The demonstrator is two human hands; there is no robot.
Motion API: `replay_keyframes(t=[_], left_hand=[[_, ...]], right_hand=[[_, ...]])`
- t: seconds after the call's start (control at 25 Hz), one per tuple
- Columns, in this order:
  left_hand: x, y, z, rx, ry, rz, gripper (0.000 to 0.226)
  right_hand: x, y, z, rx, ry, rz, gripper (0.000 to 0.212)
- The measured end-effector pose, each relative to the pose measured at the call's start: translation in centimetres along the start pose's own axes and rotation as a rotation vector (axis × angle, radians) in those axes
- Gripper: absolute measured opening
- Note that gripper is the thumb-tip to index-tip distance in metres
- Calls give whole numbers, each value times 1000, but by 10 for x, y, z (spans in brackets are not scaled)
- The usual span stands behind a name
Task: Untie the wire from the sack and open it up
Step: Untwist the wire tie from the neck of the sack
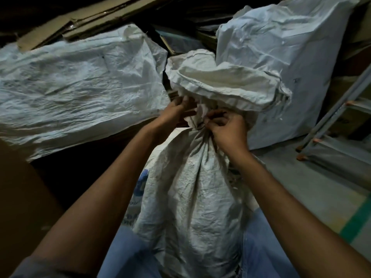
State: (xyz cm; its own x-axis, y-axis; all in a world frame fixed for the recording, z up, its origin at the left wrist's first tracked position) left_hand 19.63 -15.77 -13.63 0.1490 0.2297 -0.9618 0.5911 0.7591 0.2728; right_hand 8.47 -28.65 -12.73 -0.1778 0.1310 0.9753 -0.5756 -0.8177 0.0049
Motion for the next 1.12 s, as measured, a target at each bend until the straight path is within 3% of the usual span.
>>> replay_keyframes(t=[0.16,0.32,0.48,0.56,0.72,0.84,1.04,1.12], left_hand=[[37,-8,-4,103,-22,-82,38],[43,-8,-15,50,-61,-36,31],[59,-10,-14,47,-63,92,81],[64,-11,-9,33,-61,69,89],[54,-12,-3,-6,-18,4,59],[35,1,10,-125,139,112,49],[-8,6,46,-57,-44,314,28],[-20,12,57,-102,-96,342,27]], right_hand=[[-5,-1,6,0,9,-31,14],[12,-7,9,89,246,-356,8],[24,-26,12,294,483,-688,11],[25,-32,13,341,481,-733,11],[25,-19,15,269,343,-530,11],[21,-10,16,254,244,-379,13],[27,3,14,236,202,-114,17],[38,12,13,200,255,-85,18]])
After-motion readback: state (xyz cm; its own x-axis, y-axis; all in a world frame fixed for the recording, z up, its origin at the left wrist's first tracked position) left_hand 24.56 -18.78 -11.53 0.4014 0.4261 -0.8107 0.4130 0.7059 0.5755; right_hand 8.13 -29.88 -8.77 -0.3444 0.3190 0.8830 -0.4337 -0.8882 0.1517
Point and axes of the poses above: each hand's wrist, its own z-axis towards the middle knuckle, its own y-axis out of the back of the hand, x = y × z, the point moved 7 cm from there along z, towards the middle knuckle, and after that the axes turned 14 degrees about z, right-handed, at the moved point
